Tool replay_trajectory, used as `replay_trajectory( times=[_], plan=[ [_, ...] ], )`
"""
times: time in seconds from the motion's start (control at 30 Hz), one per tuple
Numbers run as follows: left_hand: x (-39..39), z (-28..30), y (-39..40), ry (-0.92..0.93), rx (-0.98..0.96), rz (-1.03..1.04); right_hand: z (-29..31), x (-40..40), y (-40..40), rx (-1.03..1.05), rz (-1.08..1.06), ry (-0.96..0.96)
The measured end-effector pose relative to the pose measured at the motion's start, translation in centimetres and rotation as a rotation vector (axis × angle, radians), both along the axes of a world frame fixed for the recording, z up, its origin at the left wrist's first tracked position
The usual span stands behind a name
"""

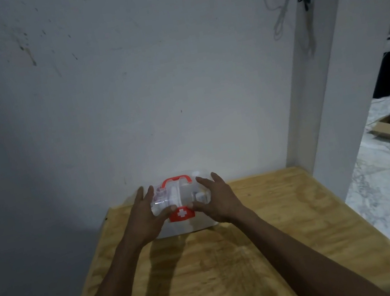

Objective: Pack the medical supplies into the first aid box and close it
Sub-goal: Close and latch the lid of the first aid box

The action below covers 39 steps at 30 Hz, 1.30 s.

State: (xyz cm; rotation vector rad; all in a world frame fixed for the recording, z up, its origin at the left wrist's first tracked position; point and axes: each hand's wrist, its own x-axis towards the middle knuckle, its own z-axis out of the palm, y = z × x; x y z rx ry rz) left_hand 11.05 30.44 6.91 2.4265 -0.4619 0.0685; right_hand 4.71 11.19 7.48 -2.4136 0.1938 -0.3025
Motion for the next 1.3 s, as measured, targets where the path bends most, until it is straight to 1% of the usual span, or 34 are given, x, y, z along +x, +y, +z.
replay_trajectory(
  times=[0.13,0.33,0.57,0.73,1.13,1.3],
  plan=[
    [-0.2,-0.6,0.3,-0.012,-0.028,-0.020,-1.5,0.2,-0.3,0.008,0.000,-0.028],
    [0.2,-1.7,0.6,-0.078,-0.037,-0.052,-3.0,0.8,-0.3,-0.015,-0.017,-0.040],
    [0.4,-2.6,0.8,-0.121,-0.038,-0.038,-4.5,0.9,-0.2,-0.033,-0.020,-0.115],
    [0.6,-2.8,0.8,-0.139,-0.028,-0.025,-4.8,0.8,0.0,-0.085,-0.040,-0.120],
    [0.9,-2.7,0.6,-0.129,-0.041,-0.046,-4.7,1.0,-0.3,0.019,-0.010,-0.133],
    [2.0,-2.7,0.9,-0.113,-0.076,-0.042,-4.5,2.1,-0.4,0.049,0.010,-0.128]
  ],
)
